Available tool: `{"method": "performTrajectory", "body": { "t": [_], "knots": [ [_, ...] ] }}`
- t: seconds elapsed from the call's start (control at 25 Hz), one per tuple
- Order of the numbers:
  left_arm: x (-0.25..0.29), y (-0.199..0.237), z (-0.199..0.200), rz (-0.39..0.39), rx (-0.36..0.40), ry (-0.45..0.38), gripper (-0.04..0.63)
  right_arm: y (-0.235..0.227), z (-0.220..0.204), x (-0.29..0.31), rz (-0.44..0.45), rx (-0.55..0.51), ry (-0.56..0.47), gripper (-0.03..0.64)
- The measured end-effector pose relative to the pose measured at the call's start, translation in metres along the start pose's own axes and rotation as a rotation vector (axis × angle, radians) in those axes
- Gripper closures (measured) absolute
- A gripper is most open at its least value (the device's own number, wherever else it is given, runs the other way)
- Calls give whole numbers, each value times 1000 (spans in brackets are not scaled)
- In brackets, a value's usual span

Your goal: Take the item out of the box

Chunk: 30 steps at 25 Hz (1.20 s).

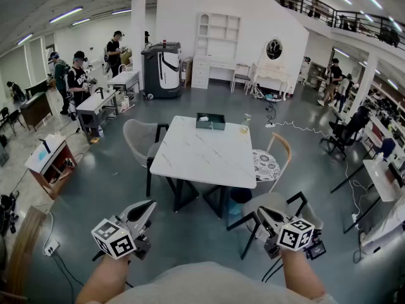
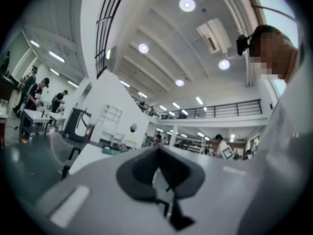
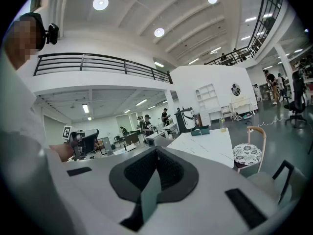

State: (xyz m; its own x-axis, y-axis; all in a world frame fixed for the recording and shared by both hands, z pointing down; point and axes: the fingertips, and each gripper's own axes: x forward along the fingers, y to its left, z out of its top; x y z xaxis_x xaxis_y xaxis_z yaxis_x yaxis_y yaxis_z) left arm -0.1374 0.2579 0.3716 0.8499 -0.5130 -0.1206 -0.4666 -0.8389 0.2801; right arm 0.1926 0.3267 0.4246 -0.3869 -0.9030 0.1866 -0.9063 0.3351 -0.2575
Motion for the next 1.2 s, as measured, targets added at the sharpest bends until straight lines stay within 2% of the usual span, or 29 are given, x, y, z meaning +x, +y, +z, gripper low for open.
{"method": "performTrajectory", "body": {
  "t": [0.52, 1.2],
  "knots": [
    [38, -50, -17, 19, 12, 13, 592, -26, 0, -25, 47, -13, 36, 611],
    [59, -104, -26, 58, 35, 29, 591, -57, 20, -54, 128, 43, -31, 609]
  ]
}}
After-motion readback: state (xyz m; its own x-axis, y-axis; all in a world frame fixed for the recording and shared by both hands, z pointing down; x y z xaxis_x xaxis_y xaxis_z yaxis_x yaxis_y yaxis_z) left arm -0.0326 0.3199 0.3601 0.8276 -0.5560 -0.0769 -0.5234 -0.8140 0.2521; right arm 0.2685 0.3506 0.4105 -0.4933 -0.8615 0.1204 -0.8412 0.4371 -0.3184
